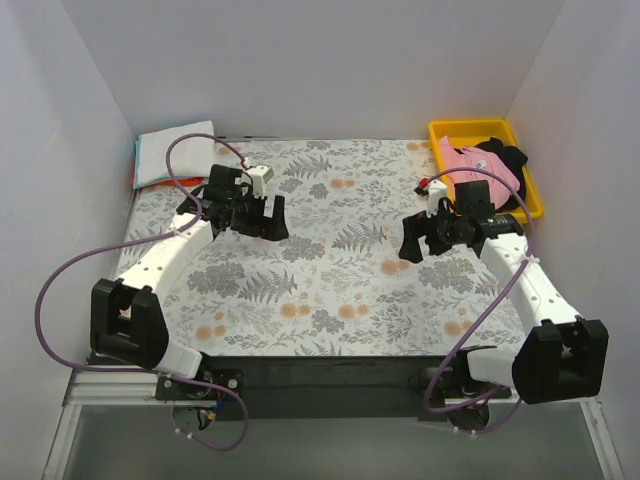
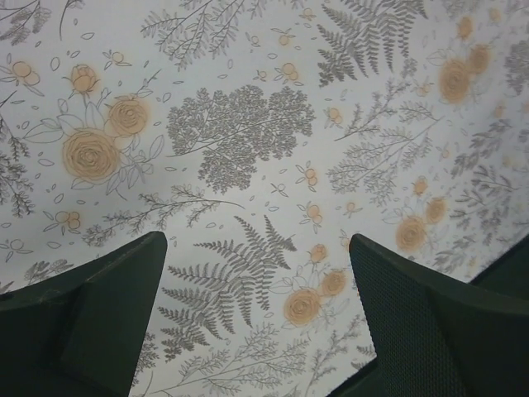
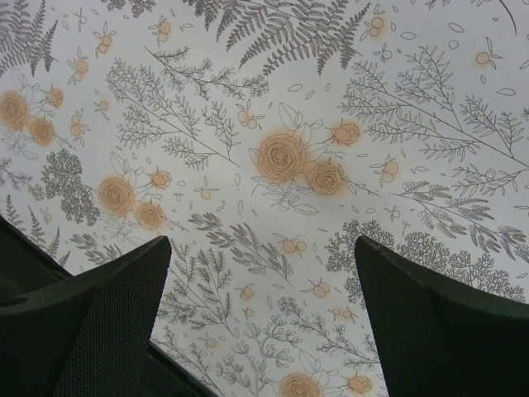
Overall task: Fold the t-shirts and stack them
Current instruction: Grab the tshirt from the pile
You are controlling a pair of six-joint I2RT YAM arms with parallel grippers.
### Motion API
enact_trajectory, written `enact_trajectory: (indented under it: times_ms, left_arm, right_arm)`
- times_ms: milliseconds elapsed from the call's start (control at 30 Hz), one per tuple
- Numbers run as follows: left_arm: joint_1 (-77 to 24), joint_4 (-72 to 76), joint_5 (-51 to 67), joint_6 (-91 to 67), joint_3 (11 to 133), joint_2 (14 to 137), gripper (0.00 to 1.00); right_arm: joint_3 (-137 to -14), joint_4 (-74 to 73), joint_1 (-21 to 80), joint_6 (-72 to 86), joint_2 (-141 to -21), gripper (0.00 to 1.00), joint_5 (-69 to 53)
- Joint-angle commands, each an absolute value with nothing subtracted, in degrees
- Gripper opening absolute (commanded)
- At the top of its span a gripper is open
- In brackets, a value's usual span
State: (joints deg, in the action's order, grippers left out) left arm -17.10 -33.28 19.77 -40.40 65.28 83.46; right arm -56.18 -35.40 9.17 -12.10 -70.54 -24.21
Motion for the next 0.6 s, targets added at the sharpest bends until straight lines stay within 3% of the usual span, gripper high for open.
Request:
enact_trajectory:
  times_ms: [0, 200, 400, 567]
  left_arm:
    - [-14.69, -35.5, 27.93, -41.57, 71.7, 84.19, 0.93]
    - [-4.67, -40.96, 40.59, -46.4, 82.96, 91.05, 0.93]
    - [-2.46, -40.08, 30.77, -50.53, 86.13, 92.02, 0.93]
    - [-2.46, -37.18, 29.97, -52.82, 82.71, 90.97, 0.93]
  right_arm:
    - [-61.86, -37.52, 9.23, -13.62, -72.24, 0.98, -25.75]
    - [-76.27, -41.57, 1.25, -15.2, -78.21, 0.98, -31.19]
    - [-96.9, -47.28, -9.2, -19.42, -92.96, 0.98, -29.01]
    - [-104.32, -46.85, -16.43, -18.64, -101.67, 0.98, -33.04]
